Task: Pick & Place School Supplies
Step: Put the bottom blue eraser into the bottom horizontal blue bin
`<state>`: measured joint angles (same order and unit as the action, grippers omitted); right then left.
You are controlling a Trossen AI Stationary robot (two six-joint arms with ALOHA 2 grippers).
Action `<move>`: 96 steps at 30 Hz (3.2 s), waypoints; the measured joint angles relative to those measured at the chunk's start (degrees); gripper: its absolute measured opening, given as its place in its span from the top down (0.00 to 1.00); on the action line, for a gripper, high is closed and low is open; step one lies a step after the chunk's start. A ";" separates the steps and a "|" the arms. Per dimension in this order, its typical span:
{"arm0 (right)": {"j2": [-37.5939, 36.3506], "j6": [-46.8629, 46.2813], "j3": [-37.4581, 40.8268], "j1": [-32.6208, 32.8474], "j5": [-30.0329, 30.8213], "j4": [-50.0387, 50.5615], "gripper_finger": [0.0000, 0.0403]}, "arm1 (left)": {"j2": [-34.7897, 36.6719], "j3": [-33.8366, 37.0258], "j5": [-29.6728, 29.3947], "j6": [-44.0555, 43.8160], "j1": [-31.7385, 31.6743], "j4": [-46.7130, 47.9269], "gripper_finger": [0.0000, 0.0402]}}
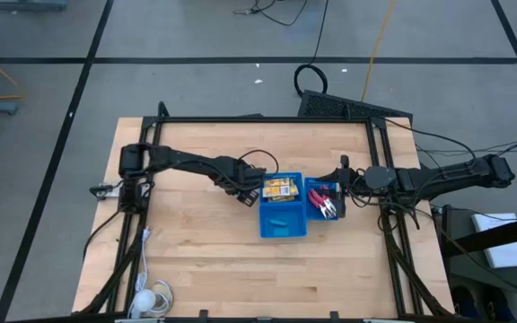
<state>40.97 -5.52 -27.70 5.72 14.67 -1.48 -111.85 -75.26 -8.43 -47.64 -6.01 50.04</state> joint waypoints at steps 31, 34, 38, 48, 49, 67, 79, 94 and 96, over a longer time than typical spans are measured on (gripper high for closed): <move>0.00 -0.02 0.02 0.02 -0.01 0.00 0.67 | -1.27 1.97 2.65 1.42 -1.82 -3.85 0.39; -0.02 -0.02 0.02 0.00 -0.01 0.00 0.67 | -1.29 1.97 2.69 1.42 -1.82 -3.83 0.39; 0.00 -0.02 0.02 0.00 -0.01 0.00 0.67 | -1.29 1.99 2.79 1.40 -1.82 -3.83 0.39; -0.02 -0.02 0.03 0.01 -0.02 0.00 0.67 | -1.34 1.99 3.16 1.98 -1.76 -3.83 0.53; -0.02 -0.02 0.04 0.00 -0.01 0.00 0.67 | -1.34 1.99 3.10 2.17 -1.76 -3.82 0.57; -0.02 -0.02 0.07 0.01 -0.01 0.04 0.67 | 0.10 2.27 0.80 5.98 -1.70 -2.00 0.75; -0.02 0.07 0.08 0.02 -0.01 0.05 0.67 | 8.98 2.19 -1.62 8.19 0.54 -1.41 0.78; -0.02 0.01 0.07 0.02 0.01 0.02 0.67 | 16.33 2.08 0.51 29.26 11.92 -23.37 0.78; -0.01 0.00 0.07 0.01 0.01 0.00 0.67 | 15.85 2.05 1.64 31.40 13.03 -26.48 0.78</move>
<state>40.96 -5.52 -27.64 5.73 14.68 -1.48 -96.00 -73.21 -6.79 -16.24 7.02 23.56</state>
